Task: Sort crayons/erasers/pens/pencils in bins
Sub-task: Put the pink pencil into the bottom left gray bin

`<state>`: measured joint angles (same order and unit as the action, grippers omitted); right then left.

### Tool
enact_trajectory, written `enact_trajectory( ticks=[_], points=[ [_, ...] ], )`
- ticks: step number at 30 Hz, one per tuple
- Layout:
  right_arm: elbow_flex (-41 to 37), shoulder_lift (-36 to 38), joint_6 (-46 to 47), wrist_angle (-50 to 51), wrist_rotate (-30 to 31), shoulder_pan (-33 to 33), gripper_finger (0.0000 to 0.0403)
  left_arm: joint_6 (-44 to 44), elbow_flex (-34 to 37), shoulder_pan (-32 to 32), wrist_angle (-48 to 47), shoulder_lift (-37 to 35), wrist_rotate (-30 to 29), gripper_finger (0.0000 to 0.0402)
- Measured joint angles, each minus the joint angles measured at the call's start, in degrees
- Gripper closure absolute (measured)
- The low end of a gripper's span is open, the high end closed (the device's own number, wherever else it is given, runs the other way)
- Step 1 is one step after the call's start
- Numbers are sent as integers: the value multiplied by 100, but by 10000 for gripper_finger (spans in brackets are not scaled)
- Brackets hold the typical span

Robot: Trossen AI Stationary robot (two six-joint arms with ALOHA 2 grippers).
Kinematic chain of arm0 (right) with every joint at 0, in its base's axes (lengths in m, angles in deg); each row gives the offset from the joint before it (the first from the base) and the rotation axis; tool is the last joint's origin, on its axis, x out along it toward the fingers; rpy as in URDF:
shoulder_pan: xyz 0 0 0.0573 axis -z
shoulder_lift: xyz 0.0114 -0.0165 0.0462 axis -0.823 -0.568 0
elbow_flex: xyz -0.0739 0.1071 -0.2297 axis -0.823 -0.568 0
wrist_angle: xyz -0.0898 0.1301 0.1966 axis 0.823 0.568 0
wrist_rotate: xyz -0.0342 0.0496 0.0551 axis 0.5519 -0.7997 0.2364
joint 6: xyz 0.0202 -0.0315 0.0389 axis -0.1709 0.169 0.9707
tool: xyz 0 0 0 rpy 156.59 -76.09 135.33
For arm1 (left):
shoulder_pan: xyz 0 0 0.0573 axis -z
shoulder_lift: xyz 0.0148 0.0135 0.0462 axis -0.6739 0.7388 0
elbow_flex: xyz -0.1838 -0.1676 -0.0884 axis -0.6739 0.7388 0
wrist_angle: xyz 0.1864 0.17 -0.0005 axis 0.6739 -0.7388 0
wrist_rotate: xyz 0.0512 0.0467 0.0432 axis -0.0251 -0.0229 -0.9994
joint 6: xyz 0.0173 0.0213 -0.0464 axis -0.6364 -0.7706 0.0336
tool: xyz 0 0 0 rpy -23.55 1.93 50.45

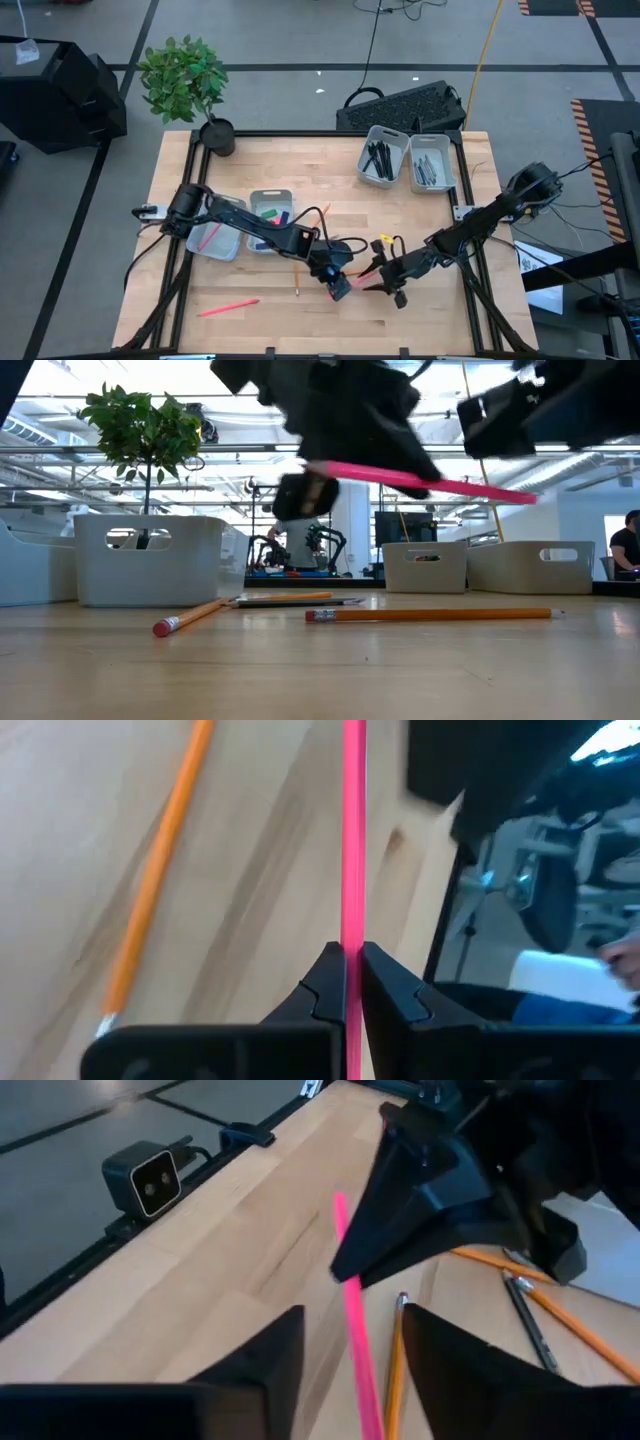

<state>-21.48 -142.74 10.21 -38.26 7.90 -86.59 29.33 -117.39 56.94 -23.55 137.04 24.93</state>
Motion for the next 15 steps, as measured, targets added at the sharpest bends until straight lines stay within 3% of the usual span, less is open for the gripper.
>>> enact_trajectory(
  ticks=[6, 15],
  points=[
    [573, 718, 58, 1177, 24, -39, 179, -339, 7, -9, -1254, -620, -300, 389],
    [598, 1785, 842, 1758, 607, -143, 179, -435, 4, 39, -3794, -2232, -1404, 389]
  ],
)
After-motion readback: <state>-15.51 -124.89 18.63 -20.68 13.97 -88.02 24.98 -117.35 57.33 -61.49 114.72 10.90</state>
